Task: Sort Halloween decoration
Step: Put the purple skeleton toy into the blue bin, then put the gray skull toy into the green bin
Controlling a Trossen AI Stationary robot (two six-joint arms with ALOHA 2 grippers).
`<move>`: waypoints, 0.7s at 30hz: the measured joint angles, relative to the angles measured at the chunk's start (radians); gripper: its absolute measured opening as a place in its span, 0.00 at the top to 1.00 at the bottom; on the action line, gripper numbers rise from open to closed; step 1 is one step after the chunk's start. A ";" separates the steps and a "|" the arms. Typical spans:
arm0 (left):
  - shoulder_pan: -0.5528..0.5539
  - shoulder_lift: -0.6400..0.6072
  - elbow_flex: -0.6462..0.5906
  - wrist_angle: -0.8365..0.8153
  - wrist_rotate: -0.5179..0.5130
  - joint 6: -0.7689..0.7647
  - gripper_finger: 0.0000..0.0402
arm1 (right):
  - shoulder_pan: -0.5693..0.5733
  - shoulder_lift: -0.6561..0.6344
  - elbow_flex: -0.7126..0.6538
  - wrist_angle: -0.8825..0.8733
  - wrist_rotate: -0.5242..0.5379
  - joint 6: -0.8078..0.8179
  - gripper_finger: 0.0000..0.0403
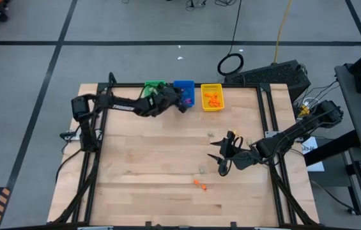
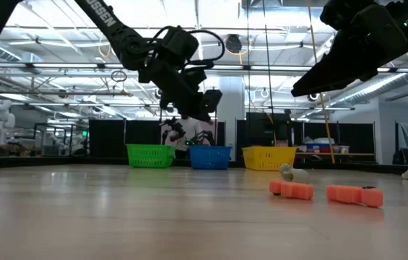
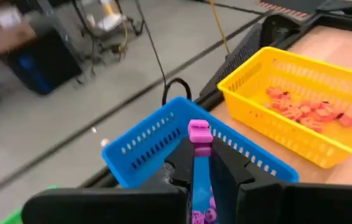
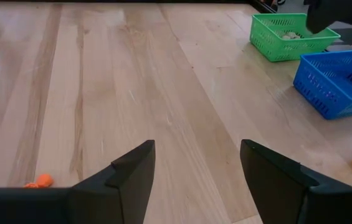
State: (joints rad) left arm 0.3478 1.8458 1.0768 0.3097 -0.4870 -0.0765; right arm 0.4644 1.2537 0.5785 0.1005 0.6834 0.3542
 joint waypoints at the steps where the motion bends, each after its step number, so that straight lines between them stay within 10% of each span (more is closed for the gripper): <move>1: 0.008 0.000 0.005 -0.017 0.007 -0.028 0.92 | 0.000 0.000 0.000 0.000 0.000 0.000 0.45; 15: 0.045 0.000 0.011 -0.065 0.140 -0.083 0.50 | 0.000 0.000 0.000 0.000 0.000 0.030 0.45; 21: -0.004 -0.052 0.012 -0.102 0.442 -0.138 0.41 | 0.000 0.000 0.000 -0.091 0.016 0.054 0.45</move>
State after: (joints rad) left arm 0.3433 1.7936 1.0885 0.2076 -0.0447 -0.2150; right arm 0.4647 1.2533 0.5785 0.0090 0.6995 0.4084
